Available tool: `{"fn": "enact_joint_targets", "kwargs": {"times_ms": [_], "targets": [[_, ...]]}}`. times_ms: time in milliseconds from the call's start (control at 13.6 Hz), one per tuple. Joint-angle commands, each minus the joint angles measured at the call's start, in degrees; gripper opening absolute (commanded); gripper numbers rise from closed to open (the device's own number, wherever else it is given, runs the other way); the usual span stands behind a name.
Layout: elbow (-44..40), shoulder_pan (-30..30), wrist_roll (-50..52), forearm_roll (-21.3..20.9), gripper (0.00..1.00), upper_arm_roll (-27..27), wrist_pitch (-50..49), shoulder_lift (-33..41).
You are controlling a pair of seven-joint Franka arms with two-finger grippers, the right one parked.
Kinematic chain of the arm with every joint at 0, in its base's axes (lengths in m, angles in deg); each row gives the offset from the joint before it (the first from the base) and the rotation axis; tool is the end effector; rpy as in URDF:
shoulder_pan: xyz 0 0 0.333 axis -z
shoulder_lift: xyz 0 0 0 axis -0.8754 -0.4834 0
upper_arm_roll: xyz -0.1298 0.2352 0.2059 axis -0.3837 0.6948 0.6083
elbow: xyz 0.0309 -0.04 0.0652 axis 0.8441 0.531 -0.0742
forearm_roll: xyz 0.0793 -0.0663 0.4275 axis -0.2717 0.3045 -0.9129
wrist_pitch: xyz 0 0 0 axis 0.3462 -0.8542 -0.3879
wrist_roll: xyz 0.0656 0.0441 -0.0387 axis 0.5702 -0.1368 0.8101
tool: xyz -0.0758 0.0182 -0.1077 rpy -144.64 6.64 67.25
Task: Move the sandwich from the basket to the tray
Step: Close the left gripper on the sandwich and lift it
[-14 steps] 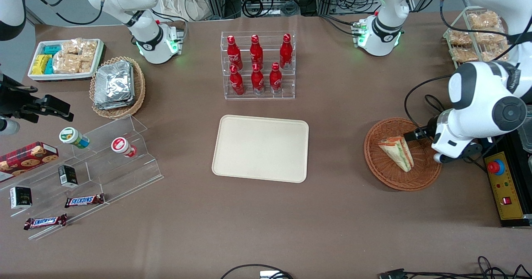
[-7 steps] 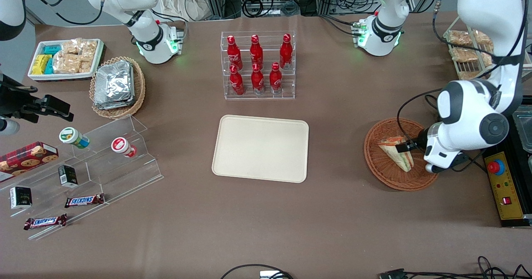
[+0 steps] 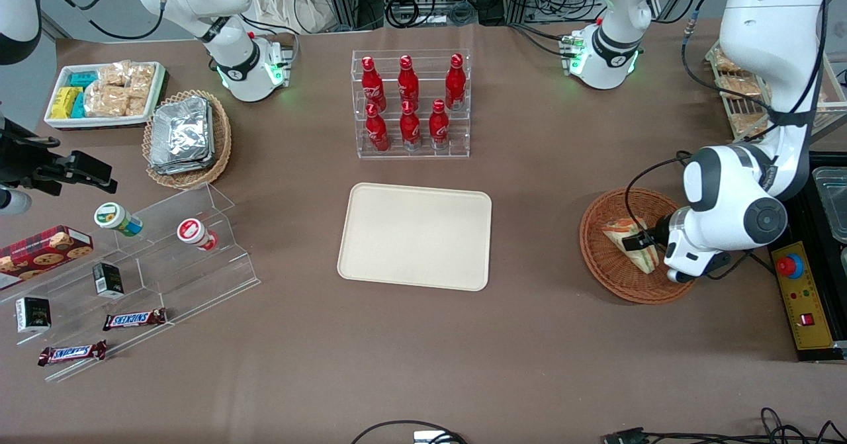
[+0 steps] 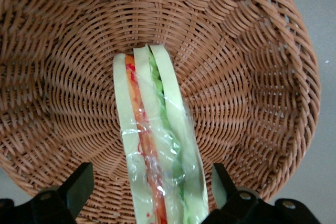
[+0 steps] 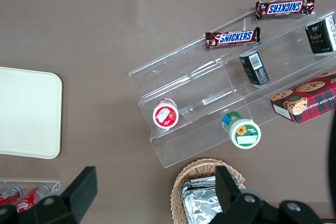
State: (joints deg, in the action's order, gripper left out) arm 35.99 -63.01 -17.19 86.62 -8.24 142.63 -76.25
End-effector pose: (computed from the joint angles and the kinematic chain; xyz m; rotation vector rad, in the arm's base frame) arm 0.6256 -0.0152 0.2076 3.0282 0.5842 -0.3891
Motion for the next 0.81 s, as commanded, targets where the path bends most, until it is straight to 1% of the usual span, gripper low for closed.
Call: {"fn": "enact_joint_targets", "kwargs": {"times_ms": [0, 221, 294, 368, 442, 515, 589, 736], "targets": [[-0.3, -0.2, 1.0, 0.6, 1.0, -0.2, 1.9, -1.7], [-0.3, -0.2, 1.5, 0.6, 0.99, -0.2, 1.9, -2.0], [-0.3, -0.2, 1.8, 0.5, 0.8, -0.3, 1.7, -2.0], [-0.3, -0.1, 2.0, 0.5, 0.53, -0.3, 1.6, -1.9], [-0.3, 0.0, 2.1, 0.1, 0.29, -0.3, 1.6, -1.6], [-0.3, 0.2, 2.1, 0.0, 0.09, -0.3, 1.3, -1.3], [-0.3, 0.3, 2.1, 0.1, 0.0, -0.3, 0.7, -1.2], [-0.5, 0.4, 2.0, 0.0, 0.0, -0.5, -1.5, 0.3]]}}
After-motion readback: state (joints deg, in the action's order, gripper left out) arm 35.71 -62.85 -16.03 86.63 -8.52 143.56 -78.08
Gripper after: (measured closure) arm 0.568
